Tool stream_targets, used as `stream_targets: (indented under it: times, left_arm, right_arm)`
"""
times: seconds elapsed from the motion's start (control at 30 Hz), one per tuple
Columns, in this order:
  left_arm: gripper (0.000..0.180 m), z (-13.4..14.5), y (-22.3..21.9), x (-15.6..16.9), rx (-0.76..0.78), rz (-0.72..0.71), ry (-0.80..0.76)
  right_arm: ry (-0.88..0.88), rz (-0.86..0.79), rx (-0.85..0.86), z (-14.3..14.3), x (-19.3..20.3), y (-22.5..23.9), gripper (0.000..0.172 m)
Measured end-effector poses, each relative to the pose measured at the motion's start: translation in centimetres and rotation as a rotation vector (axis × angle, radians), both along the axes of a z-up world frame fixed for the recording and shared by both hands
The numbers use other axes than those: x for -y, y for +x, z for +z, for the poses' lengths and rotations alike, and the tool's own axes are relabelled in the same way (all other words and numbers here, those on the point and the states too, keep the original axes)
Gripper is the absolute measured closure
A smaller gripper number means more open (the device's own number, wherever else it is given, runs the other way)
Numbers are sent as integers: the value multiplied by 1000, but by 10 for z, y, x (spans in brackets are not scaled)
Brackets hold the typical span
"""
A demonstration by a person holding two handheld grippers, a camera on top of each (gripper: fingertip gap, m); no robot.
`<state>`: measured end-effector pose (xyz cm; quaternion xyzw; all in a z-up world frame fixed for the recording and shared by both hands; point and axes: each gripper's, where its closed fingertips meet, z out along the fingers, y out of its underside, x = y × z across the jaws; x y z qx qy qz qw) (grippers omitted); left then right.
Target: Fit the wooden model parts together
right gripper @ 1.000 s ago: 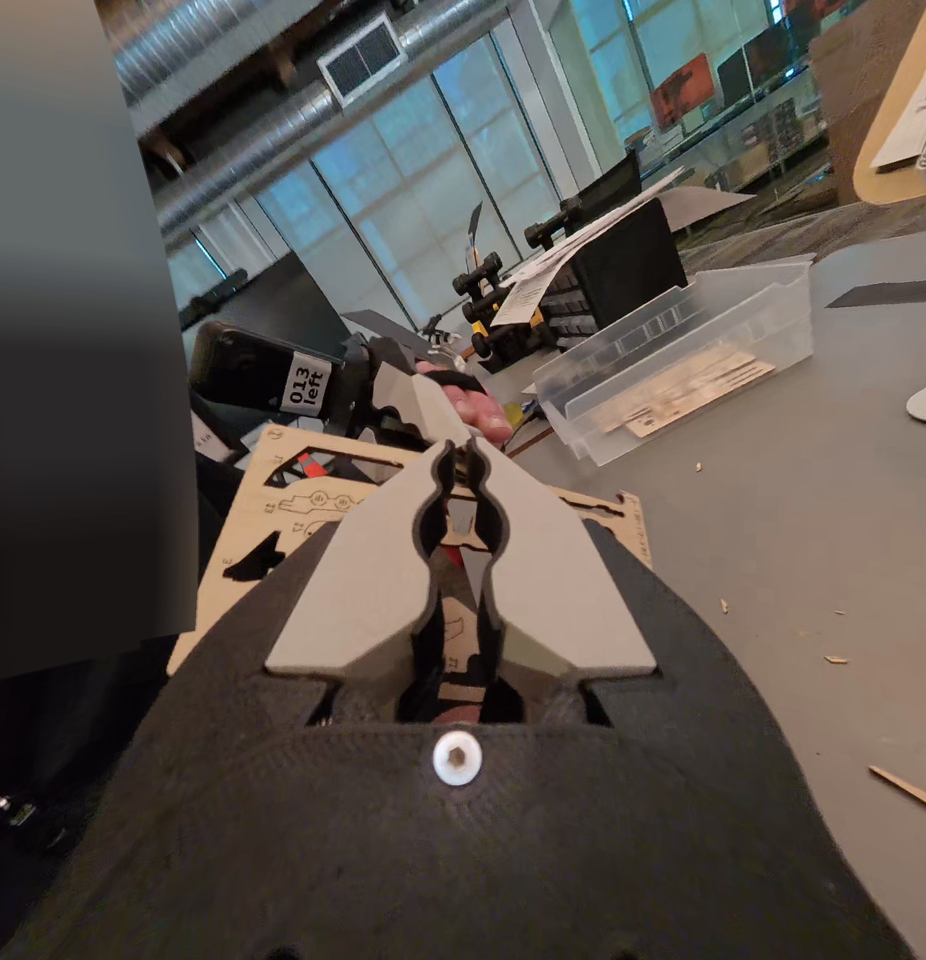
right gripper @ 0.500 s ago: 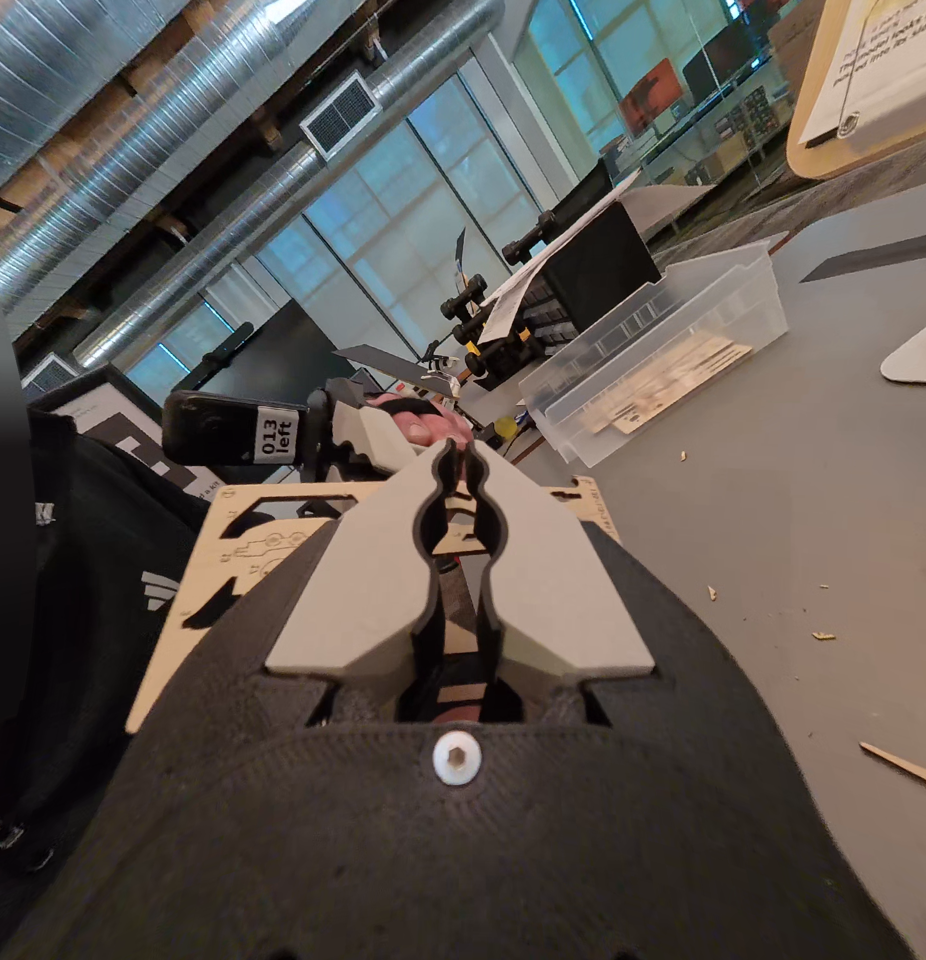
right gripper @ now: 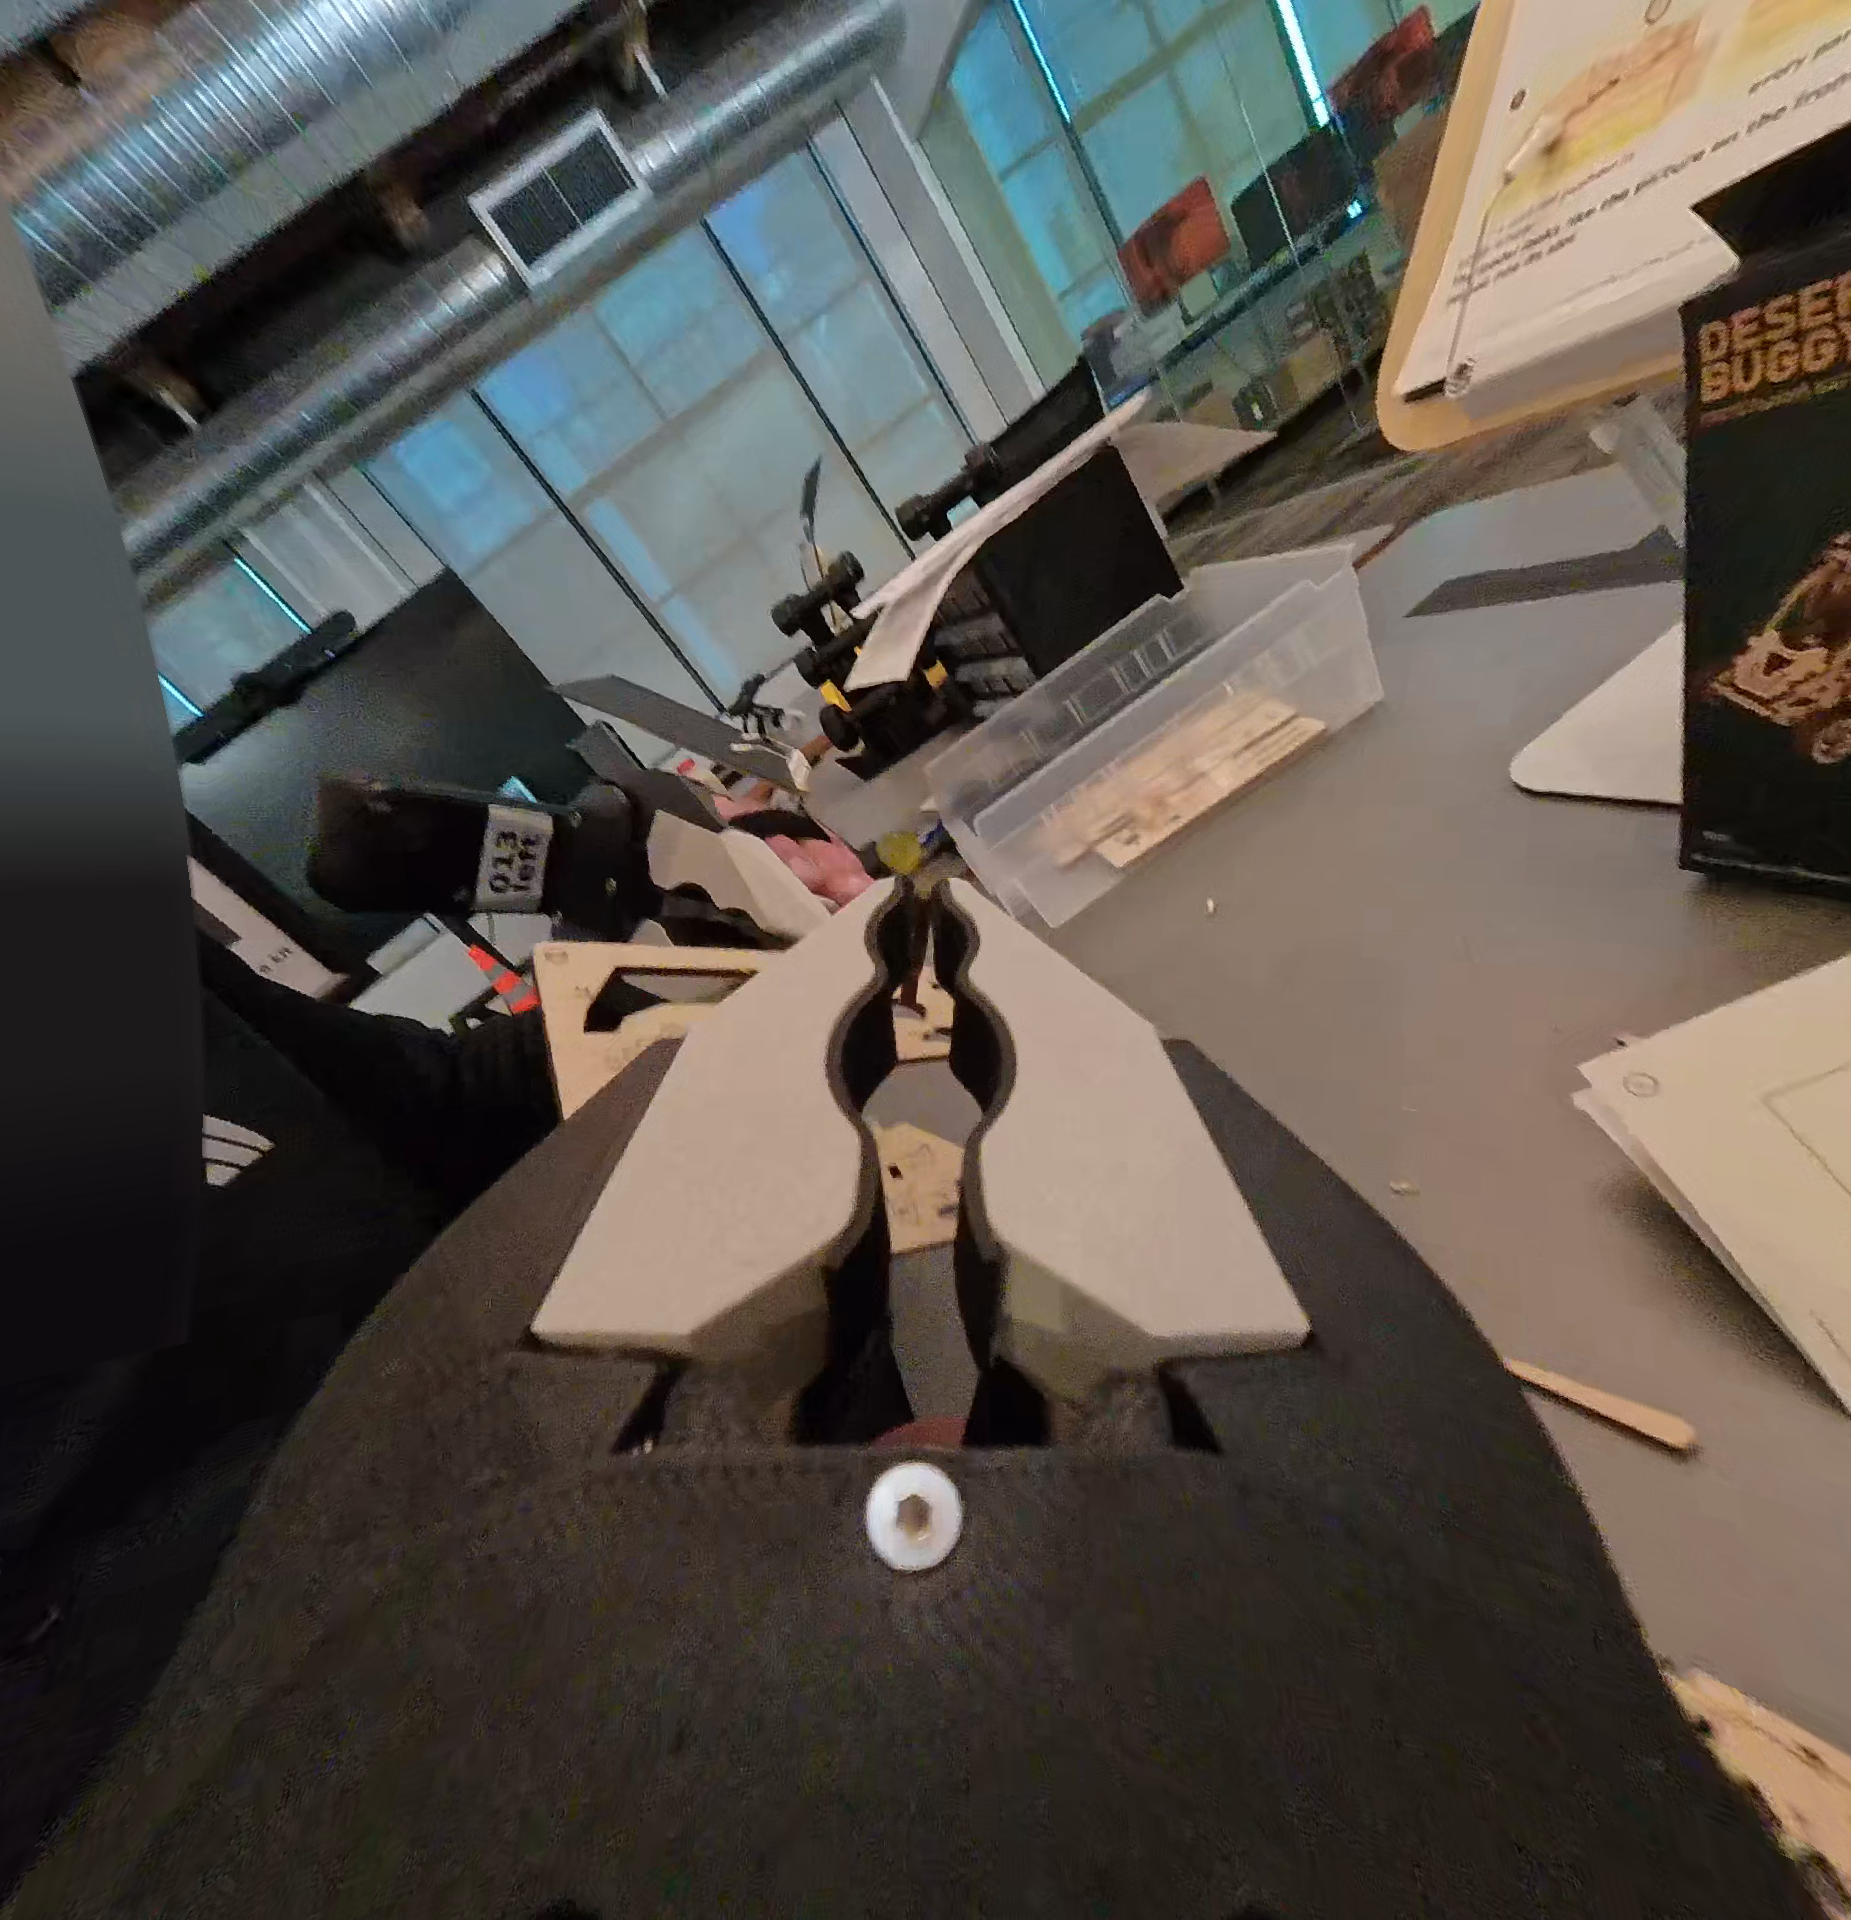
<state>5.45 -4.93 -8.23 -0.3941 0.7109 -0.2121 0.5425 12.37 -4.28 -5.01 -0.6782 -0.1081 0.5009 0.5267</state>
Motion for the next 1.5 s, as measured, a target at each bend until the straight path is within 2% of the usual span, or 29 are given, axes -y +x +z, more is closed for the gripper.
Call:
stream_targets:
  times: [0.03,0.17,0.27,0.4,0.47,0.5,0.57,0.63,0.7,0.73,0.77,0.9,0.93,1.1,1.13,1.33,1.47,1.5]
  left_arm:
    - [178,-1,-3,-2,6,10,-26]
    - [178,-5,-10,-6,10,35,-23]
    - [178,-11,-9,-7,2,45,28]
    - [178,-20,-8,0,-16,28,46]
    - [177,-23,-9,0,-22,32,46]
    - [177,-23,-10,0,-22,34,39]
    - [177,-23,-11,-2,-17,42,19]
    - [177,-24,-11,-4,-14,46,10]
    - [177,-25,-11,-4,-15,45,3]
    - [177,-27,-10,-4,-18,45,-4]
    - [177,-28,-10,-4,-18,46,-8]
    - [177,-30,-7,-5,-4,51,-36]
    - [177,-28,-6,-6,8,53,-52]
    - [177,-22,-4,-16,54,102,-117]
    - [177,-20,-2,-19,73,116,-149]
    - [177,-10,11,-30,184,151,-447]
    - [178,-13,27,-33,214,153,-750]
    - [178,-19,32,-34,194,164,-825]
  right_arm:
    - [-31,12,55,-10,1,2,171]
    - [-208,28,319,-74,4,7,171]
    - [-318,33,440,-118,7,3,171]
    - [-409,37,573,-164,8,0,171]
    - [-398,17,644,-175,5,2,169]
    - [-367,1,689,-177,3,3,162]
    - [-278,-40,821,-179,-2,8,160]
    - [-268,-40,861,-182,-1,9,155]
    - [-245,-52,850,-178,-2,11,152]
    - [-224,-66,833,-173,-4,12,158]
    - [-205,-66,823,-168,-3,13,171]
    - [-146,-83,776,-151,-3,16,172]
    - [-146,-91,750,-147,-3,18,162]
    - [-57,-85,680,-125,4,23,172]
    - [-31,-89,649,-118,5,24,170]
    - [38,6,475,-89,19,6,129]
    - [79,19,436,-79,14,-6,128]
    - [68,19,421,-78,11,-7,134]
